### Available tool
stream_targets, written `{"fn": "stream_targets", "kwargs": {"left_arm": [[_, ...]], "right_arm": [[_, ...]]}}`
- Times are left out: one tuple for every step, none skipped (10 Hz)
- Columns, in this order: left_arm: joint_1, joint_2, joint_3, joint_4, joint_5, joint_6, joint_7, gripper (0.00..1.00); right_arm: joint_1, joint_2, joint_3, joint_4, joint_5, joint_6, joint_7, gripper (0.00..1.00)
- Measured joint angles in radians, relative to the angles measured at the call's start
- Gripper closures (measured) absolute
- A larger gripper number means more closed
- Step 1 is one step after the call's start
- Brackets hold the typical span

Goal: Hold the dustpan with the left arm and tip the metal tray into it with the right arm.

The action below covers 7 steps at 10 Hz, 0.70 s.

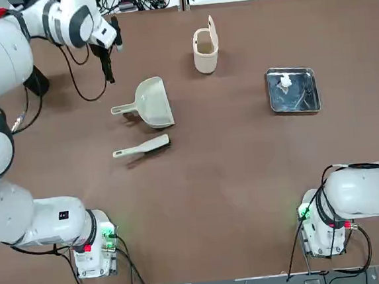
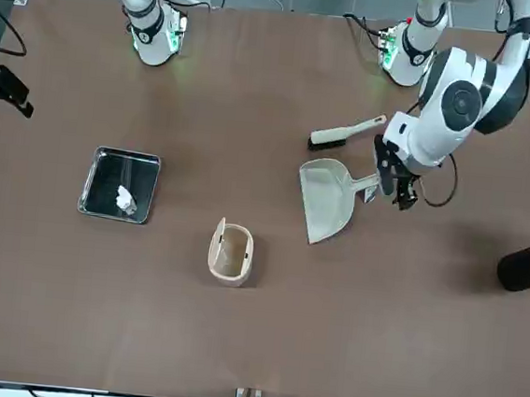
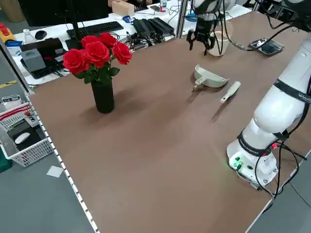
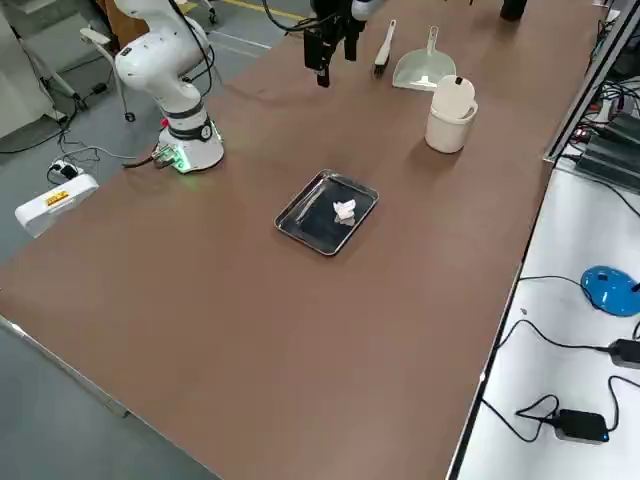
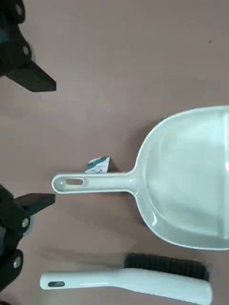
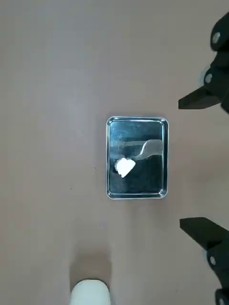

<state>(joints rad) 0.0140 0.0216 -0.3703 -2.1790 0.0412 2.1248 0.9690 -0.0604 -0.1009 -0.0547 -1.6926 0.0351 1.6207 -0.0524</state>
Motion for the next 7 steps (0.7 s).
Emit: {"fn": "stream_targets", "kwargs": {"left_arm": [[0.000,-0.011,-0.013,-0.056,0.000,0.052,-0.003,0.05],[0.000,-0.023,-0.021,-0.109,0.000,0.097,-0.009,0.05],[0.000,-0.031,-0.023,-0.148,0.000,0.128,-0.013,0.05],[0.002,-0.035,-0.023,-0.184,0.000,0.167,-0.017,0.05],[0.005,-0.035,-0.023,-0.219,0.000,0.217,-0.019,0.05],[0.008,-0.035,-0.023,-0.247,0.000,0.260,-0.019,0.05],[0.010,-0.034,-0.023,-0.263,0.002,0.288,-0.019,0.05]], "right_arm": [[-0.001,0.002,0.000,-0.005,0.000,0.001,0.000,0.00],[-0.008,0.012,-0.001,-0.013,0.000,0.013,0.000,0.00],[-0.021,0.029,-0.002,-0.027,0.000,0.043,-0.007,0.00],[-0.034,0.049,-0.002,-0.042,0.000,0.079,-0.022,0.00],[-0.044,0.065,-0.003,-0.059,0.000,0.113,-0.035,0.00],[-0.049,0.075,-0.004,-0.070,0.000,0.136,-0.037,0.00],[-0.051,0.084,-0.012,-0.079,0.000,0.147,-0.038,0.00]]}}
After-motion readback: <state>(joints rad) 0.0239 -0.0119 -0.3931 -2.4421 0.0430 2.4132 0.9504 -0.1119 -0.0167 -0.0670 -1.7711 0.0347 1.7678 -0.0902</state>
